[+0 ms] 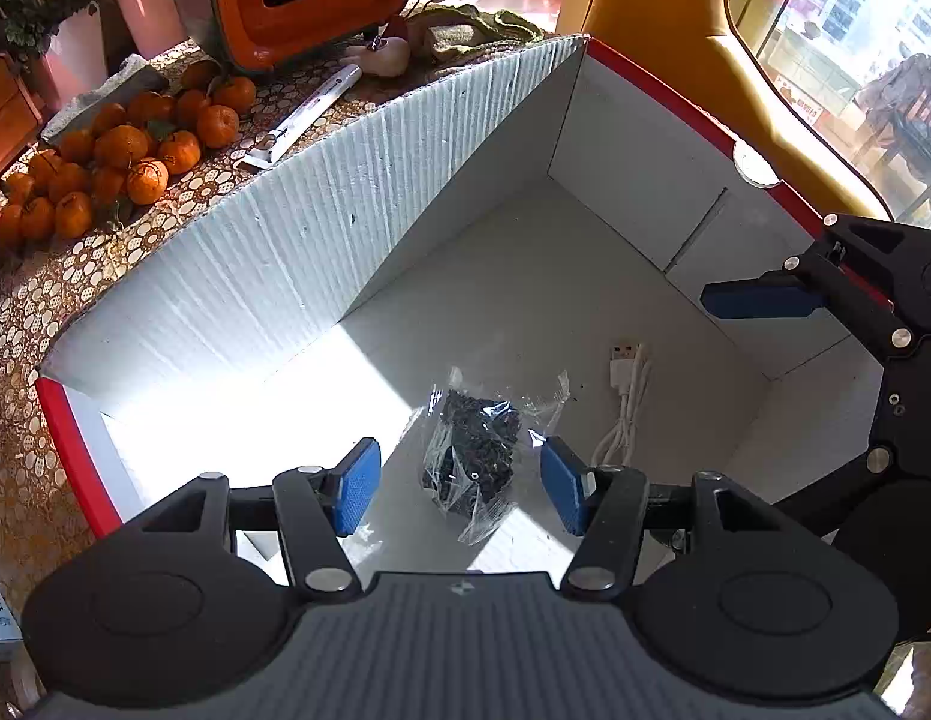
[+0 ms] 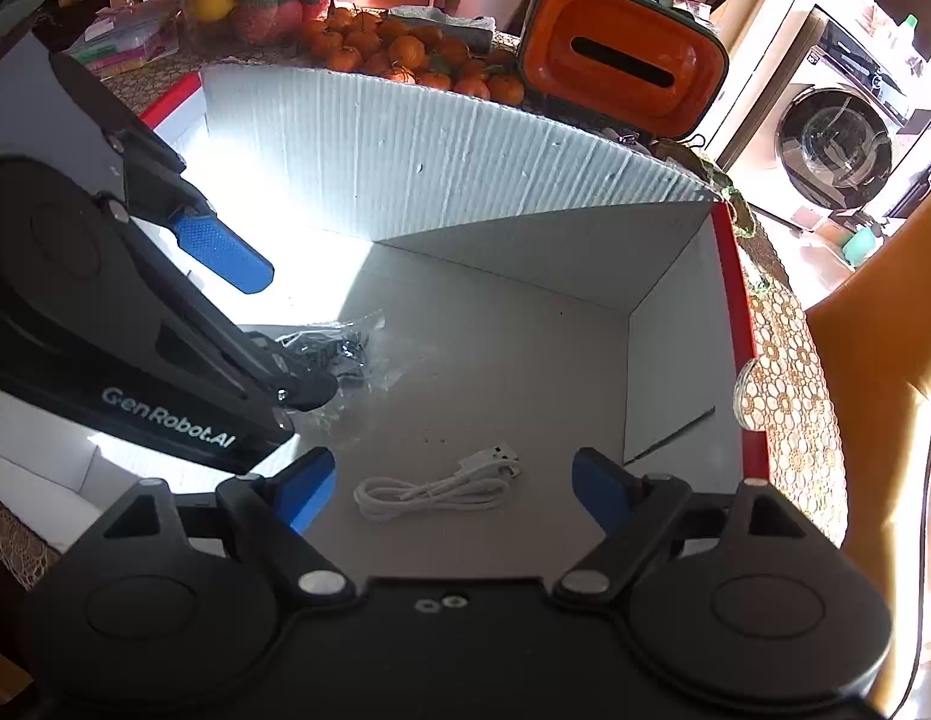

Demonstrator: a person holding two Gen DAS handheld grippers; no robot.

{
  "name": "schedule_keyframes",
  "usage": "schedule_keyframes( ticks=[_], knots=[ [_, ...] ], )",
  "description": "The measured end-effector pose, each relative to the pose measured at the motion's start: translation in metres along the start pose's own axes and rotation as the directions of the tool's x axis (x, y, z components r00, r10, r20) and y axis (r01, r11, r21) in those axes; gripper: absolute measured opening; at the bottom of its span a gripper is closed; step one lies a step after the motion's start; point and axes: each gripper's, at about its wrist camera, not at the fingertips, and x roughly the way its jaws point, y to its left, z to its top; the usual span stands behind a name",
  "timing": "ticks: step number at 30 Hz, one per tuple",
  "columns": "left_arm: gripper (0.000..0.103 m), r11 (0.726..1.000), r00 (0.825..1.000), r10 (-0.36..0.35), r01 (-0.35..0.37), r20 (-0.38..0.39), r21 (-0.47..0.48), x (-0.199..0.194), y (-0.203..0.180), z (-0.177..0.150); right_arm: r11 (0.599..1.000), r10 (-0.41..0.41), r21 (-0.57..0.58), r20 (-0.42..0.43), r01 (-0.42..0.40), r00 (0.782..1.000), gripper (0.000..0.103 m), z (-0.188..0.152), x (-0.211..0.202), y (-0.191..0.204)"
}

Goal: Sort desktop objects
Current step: 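Open the left gripper to drop the black bagged item in the box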

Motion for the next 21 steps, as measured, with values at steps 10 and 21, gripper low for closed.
schedule_keyframes(
  ticks=[10,21],
  knots=[
    [0.058,1.000,0.998,-0.015,0.016,0.059,-0.010,-0.040,0.000,-0.014,0.999,0.009,0.047,0.081,-0.013,0.997,0.086,-0.006,-0.042,0.004],
    [0.058,0.999,0.990,-0.039,0.040,0.132,-0.008,-0.089,-0.003,-0.036,0.998,0.023,0.054,0.157,-0.032,0.987,0.086,-0.010,-0.086,0.021]
  ],
)
